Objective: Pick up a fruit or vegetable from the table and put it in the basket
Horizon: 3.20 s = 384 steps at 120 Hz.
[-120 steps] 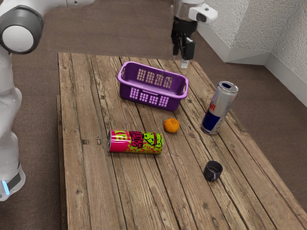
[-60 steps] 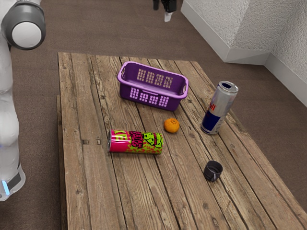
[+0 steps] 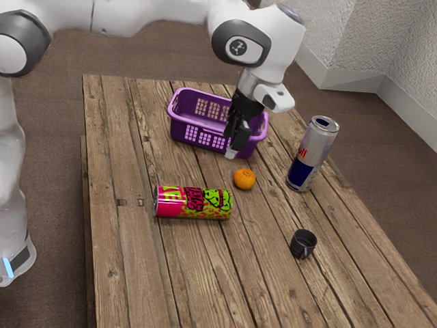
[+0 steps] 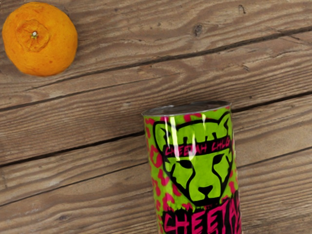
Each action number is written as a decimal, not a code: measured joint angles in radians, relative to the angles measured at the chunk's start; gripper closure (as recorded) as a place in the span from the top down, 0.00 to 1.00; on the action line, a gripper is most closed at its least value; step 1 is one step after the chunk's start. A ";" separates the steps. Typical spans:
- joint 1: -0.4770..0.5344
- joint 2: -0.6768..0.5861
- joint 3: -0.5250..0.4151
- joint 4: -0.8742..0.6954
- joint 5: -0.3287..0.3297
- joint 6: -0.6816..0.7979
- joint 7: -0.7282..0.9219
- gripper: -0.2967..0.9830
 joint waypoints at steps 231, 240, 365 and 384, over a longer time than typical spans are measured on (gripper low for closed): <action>0.042 0.126 0.084 -0.187 -0.032 0.435 0.043 0.75; 0.047 0.155 0.085 -0.153 -0.032 0.434 0.045 0.75; 0.067 0.274 0.087 -0.076 -0.040 0.432 0.056 0.75; 0.067 0.286 0.087 -0.075 -0.043 0.434 0.056 0.75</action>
